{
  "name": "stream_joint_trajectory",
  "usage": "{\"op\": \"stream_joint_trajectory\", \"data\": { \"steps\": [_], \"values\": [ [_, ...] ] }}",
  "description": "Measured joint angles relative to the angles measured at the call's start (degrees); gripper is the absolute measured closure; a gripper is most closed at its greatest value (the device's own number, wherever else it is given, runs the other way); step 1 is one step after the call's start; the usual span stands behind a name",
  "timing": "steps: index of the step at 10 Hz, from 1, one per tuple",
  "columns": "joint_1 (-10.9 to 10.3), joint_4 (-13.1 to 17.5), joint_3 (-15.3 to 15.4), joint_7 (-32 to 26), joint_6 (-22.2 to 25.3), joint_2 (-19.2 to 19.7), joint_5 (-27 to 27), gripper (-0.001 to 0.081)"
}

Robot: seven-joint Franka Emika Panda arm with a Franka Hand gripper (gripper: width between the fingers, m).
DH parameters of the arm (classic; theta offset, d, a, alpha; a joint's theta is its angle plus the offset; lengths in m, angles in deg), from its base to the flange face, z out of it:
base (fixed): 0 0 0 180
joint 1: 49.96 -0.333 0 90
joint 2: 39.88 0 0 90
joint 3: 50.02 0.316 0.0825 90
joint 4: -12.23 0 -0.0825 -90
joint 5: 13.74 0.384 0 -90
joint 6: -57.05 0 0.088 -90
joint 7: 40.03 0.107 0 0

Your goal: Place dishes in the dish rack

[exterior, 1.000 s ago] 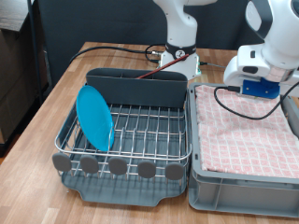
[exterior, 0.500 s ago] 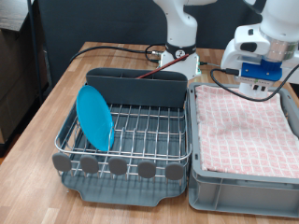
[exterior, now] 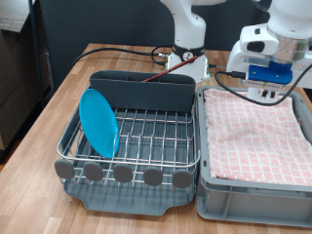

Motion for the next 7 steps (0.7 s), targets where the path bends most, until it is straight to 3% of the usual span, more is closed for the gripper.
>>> {"op": "stream_joint_trajectory", "data": {
  "steps": [4, 7],
  "values": [
    [0.81, 9.08, -3.01, 0.05, 0.07, 4.88, -1.6, 0.0734],
    [0.82, 16.36, -5.2, 0.56, -0.36, 9.22, -6.49, 0.0734]
  ]
}}
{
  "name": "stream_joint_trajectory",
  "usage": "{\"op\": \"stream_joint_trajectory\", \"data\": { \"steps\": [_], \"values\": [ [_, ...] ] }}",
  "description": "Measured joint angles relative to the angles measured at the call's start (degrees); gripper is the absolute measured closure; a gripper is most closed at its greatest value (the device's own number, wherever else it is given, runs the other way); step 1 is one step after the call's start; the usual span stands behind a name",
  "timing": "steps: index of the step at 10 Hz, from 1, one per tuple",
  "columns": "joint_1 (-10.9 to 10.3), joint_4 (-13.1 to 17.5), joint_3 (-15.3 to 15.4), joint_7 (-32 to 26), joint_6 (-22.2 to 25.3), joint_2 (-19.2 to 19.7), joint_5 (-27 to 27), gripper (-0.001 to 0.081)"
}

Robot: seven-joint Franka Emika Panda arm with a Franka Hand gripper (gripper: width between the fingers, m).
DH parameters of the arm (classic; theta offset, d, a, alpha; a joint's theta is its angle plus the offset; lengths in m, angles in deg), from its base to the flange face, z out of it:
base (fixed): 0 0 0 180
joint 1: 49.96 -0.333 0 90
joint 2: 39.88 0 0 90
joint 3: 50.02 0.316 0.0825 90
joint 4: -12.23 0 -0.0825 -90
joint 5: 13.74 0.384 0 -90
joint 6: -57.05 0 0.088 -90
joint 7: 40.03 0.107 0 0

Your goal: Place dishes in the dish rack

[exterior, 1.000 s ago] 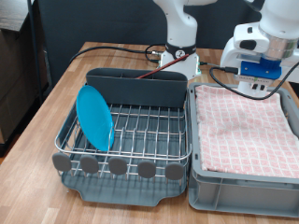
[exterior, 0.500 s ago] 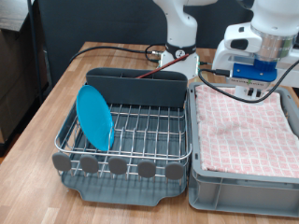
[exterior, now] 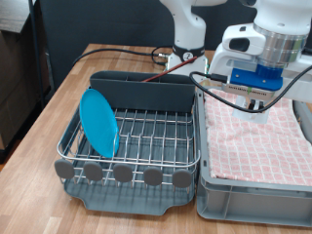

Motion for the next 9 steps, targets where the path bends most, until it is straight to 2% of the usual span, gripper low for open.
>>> {"op": "stream_joint_trajectory", "data": {
  "steps": [2, 6, 9],
  "values": [
    [0.01, 5.41, -0.81, -0.55, 0.56, 3.63, -0.73, 0.0734],
    [0.07, 5.46, -1.36, -1.0, -0.34, 3.62, -1.35, 0.0734],
    [0.39, 7.11, -2.51, -5.9, -0.21, 4.16, -2.0, 0.0734]
  ]
}}
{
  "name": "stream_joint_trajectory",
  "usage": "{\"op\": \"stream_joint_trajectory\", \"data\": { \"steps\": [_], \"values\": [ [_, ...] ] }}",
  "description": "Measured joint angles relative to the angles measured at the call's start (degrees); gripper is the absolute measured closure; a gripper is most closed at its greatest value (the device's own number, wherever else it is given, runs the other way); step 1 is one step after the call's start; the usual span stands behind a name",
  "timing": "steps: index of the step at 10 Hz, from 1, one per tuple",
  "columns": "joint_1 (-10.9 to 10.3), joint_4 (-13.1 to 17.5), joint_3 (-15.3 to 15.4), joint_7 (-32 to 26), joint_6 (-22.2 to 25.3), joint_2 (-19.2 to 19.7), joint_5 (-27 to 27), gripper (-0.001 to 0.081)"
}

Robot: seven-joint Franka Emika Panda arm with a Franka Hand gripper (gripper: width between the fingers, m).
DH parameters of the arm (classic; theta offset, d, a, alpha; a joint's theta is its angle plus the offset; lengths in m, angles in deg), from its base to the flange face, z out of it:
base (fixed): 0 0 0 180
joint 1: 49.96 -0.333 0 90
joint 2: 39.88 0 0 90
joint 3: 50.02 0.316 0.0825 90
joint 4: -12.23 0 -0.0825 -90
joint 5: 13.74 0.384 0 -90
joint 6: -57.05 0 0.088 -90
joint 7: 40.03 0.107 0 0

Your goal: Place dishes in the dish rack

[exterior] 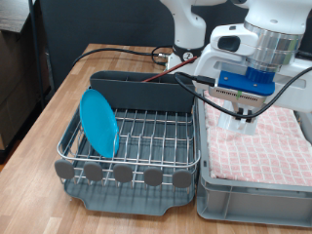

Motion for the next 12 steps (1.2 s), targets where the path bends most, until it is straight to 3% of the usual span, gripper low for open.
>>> {"op": "stream_joint_trajectory", "data": {
  "steps": [3, 6, 12],
  "values": [
    [1.08, 3.9, -0.59, -5.37, 0.4, 2.93, 0.01, 0.0734],
    [1.4, 8.83, -1.46, -6.78, 2.6, 6.34, 0.08, 0.0734],
    [4.2, 10.55, -1.42, -10.67, 2.55, 9.61, 2.28, 0.0734]
  ]
}}
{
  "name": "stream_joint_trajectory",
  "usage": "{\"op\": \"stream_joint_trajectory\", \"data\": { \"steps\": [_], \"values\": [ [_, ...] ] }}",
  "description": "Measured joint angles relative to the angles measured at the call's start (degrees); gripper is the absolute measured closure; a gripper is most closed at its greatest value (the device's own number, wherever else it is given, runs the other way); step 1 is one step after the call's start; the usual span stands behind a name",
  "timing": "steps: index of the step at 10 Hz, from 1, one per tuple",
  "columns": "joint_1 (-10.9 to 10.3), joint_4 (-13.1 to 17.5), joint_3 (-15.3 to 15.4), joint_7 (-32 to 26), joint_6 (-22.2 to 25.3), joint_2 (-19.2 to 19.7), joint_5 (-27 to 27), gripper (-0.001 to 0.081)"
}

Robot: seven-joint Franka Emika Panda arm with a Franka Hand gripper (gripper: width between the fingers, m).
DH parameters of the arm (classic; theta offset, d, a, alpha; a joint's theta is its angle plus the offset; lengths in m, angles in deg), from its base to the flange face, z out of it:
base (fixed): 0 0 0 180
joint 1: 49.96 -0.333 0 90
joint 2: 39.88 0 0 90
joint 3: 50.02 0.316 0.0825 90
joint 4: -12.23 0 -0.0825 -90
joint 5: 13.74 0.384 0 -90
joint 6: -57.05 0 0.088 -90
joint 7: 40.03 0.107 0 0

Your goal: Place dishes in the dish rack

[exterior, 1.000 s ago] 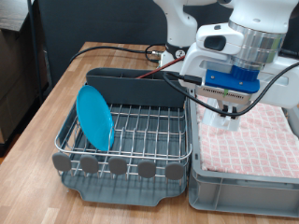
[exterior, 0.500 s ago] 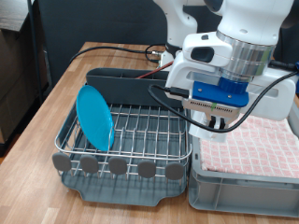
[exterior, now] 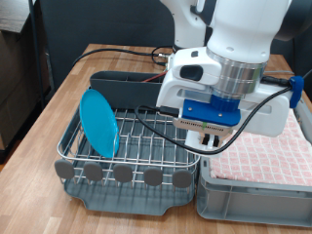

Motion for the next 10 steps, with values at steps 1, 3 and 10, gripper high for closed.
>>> {"op": "stream_joint_trajectory", "data": {
  "steps": [1, 3, 10],
  "values": [
    [0.42, 0.23, -0.02, -0.59, -0.26, 0.68, 0.05, 0.0734],
    [1.15, 0.48, 0.0, -1.77, -1.36, 1.91, 0.1, 0.0734],
    [2.11, 4.37, 0.27, -5.15, -1.49, 7.0, 2.9, 0.0734]
  ]
}}
